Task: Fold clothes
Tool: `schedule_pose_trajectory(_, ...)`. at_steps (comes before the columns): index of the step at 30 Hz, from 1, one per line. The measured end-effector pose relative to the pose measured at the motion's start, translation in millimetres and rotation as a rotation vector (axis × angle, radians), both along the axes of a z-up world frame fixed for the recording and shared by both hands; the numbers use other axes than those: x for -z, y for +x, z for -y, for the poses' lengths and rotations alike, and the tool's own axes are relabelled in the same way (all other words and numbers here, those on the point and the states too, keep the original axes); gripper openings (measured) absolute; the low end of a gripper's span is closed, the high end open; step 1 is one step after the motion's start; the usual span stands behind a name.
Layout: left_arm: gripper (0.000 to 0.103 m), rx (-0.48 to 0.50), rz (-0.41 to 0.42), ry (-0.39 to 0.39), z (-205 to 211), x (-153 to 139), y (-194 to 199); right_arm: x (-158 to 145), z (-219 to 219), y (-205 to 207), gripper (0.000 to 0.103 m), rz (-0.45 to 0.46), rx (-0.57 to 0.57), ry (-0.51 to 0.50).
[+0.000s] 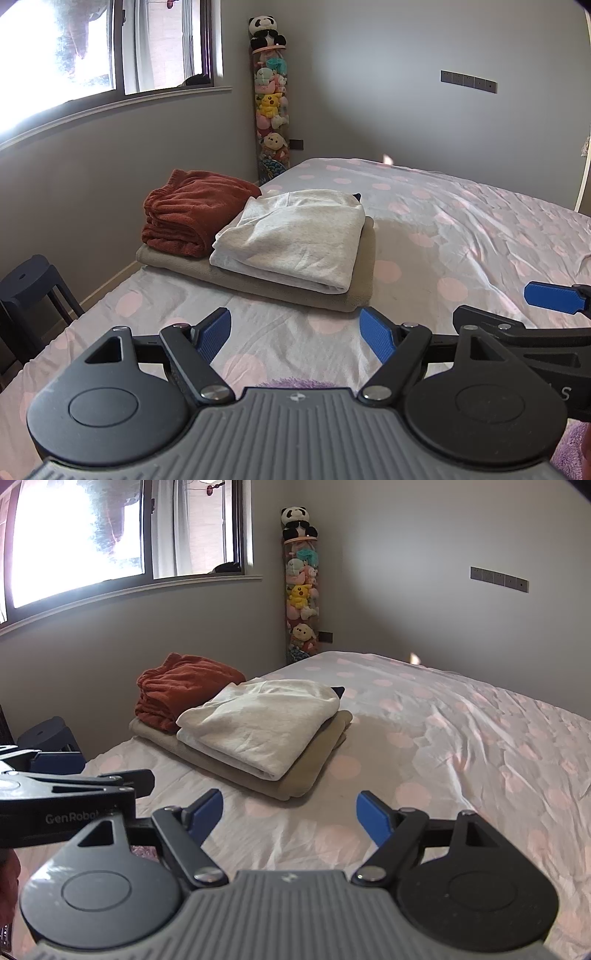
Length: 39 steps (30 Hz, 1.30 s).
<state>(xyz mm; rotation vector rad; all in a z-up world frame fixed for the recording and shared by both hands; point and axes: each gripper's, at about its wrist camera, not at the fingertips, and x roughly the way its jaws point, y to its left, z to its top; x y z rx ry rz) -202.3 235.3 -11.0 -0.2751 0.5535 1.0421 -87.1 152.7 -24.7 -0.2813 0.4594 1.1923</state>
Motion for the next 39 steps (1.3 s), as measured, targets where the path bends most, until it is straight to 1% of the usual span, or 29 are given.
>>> schedule_pose_trajectory(39, 0.074, 0.0, -0.007, -0.008, 5.0, 3.7, -2.8, 3.0, 3.4, -4.3, 0.082, 0.003, 0.006, -0.019)
